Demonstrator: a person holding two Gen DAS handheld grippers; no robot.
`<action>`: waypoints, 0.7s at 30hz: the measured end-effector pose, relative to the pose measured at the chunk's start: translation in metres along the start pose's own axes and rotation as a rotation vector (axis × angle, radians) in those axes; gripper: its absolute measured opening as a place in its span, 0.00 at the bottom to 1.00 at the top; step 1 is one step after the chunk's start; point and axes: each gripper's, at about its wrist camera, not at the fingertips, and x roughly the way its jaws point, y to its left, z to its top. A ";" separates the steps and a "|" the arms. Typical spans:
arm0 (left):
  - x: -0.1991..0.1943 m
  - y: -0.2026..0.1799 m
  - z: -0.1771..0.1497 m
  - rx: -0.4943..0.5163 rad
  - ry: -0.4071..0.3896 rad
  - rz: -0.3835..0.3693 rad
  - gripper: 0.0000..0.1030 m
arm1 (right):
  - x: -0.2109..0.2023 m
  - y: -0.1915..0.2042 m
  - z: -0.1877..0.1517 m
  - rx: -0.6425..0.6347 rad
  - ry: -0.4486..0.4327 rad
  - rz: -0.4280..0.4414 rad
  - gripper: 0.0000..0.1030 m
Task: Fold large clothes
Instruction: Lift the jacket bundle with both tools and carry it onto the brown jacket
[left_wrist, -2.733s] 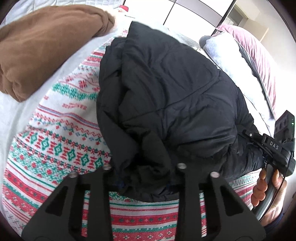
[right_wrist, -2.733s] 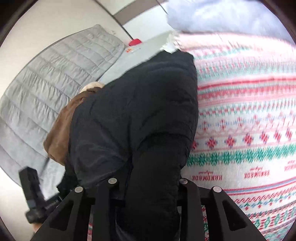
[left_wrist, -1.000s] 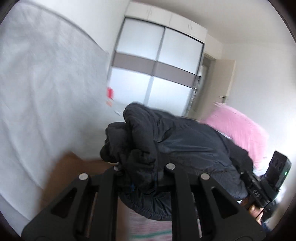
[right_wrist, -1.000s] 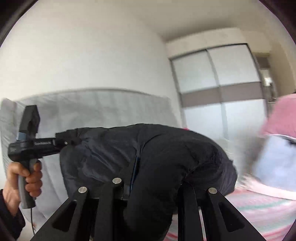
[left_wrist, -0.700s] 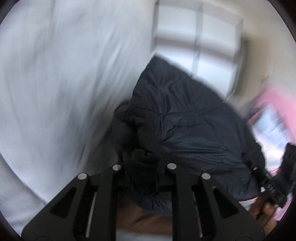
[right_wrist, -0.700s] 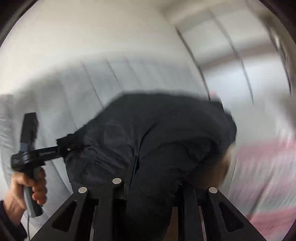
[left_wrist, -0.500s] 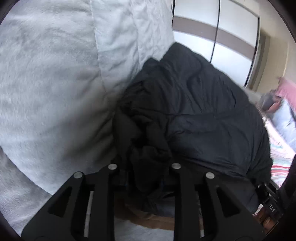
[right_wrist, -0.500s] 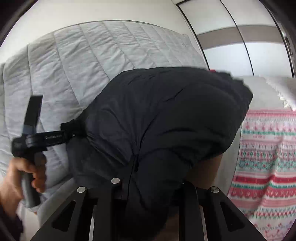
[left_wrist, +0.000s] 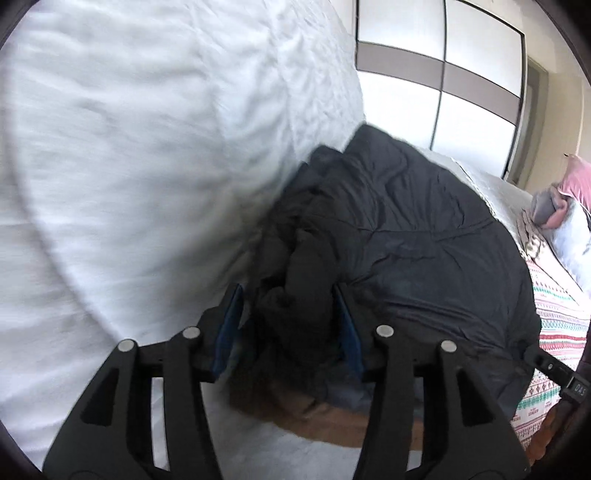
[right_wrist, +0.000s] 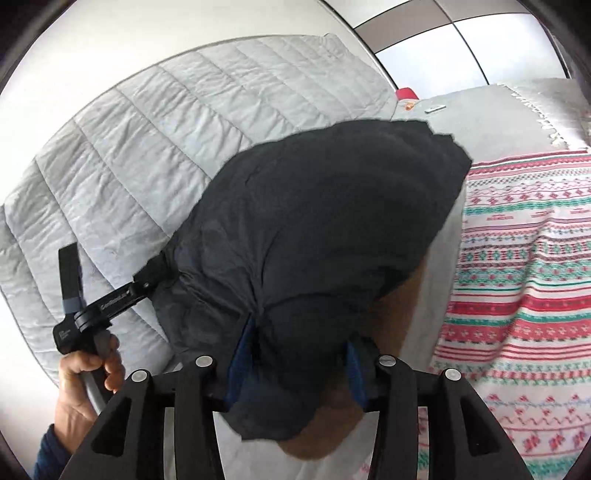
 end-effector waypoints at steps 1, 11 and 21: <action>-0.009 0.001 -0.004 -0.009 -0.011 0.019 0.56 | -0.004 0.000 0.000 -0.001 -0.004 -0.005 0.46; -0.111 -0.005 -0.095 -0.157 -0.071 0.059 0.71 | -0.054 0.047 -0.029 -0.129 -0.007 -0.018 0.58; -0.200 -0.062 -0.143 -0.072 -0.083 0.180 0.87 | -0.141 0.095 -0.053 -0.284 -0.018 -0.042 0.78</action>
